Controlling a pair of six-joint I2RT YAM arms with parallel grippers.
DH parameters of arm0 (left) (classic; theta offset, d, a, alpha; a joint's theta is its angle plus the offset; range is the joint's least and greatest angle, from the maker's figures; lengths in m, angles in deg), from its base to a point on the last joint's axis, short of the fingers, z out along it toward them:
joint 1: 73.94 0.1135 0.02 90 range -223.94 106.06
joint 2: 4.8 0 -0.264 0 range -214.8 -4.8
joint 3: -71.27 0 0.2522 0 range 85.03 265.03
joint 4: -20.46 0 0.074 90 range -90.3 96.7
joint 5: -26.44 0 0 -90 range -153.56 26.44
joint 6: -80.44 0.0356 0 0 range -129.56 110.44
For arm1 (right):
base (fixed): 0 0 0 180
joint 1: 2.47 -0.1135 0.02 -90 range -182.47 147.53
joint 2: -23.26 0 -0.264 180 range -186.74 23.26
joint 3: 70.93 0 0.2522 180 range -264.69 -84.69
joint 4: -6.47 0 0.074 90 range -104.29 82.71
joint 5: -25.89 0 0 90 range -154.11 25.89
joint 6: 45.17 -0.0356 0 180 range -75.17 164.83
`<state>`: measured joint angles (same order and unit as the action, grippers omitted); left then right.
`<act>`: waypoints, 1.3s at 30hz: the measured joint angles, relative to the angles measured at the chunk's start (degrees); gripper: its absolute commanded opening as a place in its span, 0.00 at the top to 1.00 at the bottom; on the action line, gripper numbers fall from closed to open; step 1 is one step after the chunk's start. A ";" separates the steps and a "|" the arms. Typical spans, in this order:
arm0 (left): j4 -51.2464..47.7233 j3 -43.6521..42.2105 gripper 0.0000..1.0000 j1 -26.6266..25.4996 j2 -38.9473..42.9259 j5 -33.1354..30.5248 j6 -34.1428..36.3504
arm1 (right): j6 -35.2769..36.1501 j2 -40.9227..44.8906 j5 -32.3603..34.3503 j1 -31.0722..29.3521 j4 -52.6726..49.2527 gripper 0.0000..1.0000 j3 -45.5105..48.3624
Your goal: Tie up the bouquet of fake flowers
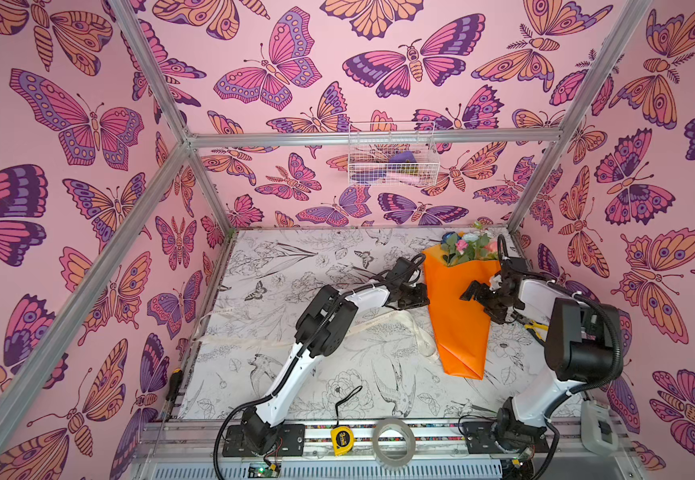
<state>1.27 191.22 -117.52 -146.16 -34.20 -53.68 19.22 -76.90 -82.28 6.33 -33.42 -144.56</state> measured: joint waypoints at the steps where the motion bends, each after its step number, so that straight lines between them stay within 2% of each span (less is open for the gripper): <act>1: 0.02 0.11 1.00 -0.07 -0.11 0.07 -0.20 | 0.22 -0.44 0.33 -0.92 -0.37 0.01 -0.61; 14: 0.04 2.64 1.00 -1.14 -1.84 0.90 -1.53 | 3.43 -5.18 4.00 -11.17 -4.92 0.01 -7.17; 19: 0.04 2.69 1.00 -1.14 -1.86 0.92 -1.60 | 3.63 -6.10 6.29 -13.25 -6.16 0.00 -8.37; 24: 0.04 2.69 1.00 -1.14 -1.86 0.92 -1.57 | 4.13 -8.31 11.02 -15.08 -9.16 0.24 -10.99; 27: 0.11 2.60 1.00 -1.14 -1.81 0.92 -1.42 | 4.57 -9.20 13.51 -15.30 -10.47 0.52 -11.91; 31: 1.46 1.05 0.84 -1.64 -0.94 0.94 -0.63 | 5.03 -10.34 14.49 -16.04 -11.47 0.84 -13.29; 35: 0.22 -4.09 0.65 -1.33 3.74 0.28 2.08 | 5.75 -10.88 17.46 -16.46 -13.11 1.00 -14.45; 39: -0.63 -10.47 0.48 0.59 11.30 -1.51 6.47 | 6.51 -10.54 20.41 -16.44 -14.62 1.00 -14.71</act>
<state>0.64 180.75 -116.93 -134.86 -35.71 -47.21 25.74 -87.44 -61.87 -10.11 -48.05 -159.27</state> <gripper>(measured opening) 0.462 0.086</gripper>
